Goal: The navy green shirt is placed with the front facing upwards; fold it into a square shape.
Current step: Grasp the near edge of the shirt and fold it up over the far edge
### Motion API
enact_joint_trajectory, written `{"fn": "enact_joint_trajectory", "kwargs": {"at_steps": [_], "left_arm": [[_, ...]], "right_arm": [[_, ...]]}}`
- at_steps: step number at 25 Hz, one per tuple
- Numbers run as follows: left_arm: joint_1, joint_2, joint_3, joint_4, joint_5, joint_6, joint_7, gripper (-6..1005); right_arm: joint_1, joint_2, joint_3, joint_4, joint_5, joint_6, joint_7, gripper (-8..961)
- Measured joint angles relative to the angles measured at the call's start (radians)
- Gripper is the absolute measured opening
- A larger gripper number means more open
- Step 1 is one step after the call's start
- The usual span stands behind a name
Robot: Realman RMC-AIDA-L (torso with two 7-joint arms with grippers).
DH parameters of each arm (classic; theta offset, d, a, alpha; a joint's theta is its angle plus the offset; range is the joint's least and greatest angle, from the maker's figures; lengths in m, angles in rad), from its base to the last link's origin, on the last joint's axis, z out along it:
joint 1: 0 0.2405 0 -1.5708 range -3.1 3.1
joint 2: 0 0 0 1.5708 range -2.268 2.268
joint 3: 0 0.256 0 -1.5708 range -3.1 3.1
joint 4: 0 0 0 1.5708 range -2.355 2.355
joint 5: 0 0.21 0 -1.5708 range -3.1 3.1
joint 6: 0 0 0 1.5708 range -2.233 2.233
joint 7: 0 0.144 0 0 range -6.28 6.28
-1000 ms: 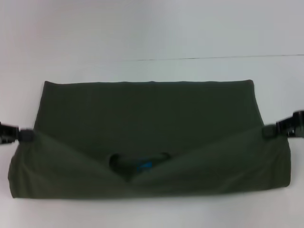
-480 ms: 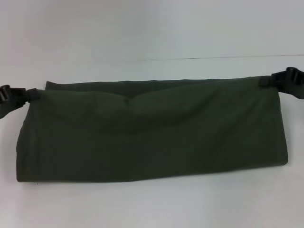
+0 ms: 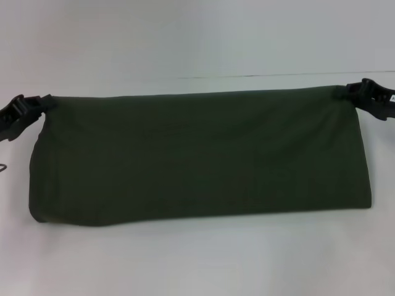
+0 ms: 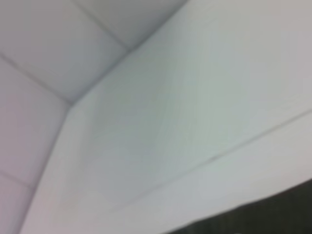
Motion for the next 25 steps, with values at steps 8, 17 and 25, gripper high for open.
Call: {"fn": "enact_joint_trajectory", "kwargs": {"at_steps": [8,17,25], "left_arm": [[-0.024,-0.031,0.004,-0.070,-0.097,-0.131,0.102,57],[-0.053,-0.073,0.005,-0.098,-0.165,-0.271,0.208,58],[-0.088,-0.096,0.005,-0.121,-0.171,-0.371,0.279,60]], "right_arm": [[0.005,0.008,-0.002,0.074,0.091,0.093,-0.061,66],[0.018,0.057,-0.011,0.081,0.143,0.210,-0.137,66],[0.053,0.072,-0.012,0.131,0.168,0.306,-0.215,65]]}}
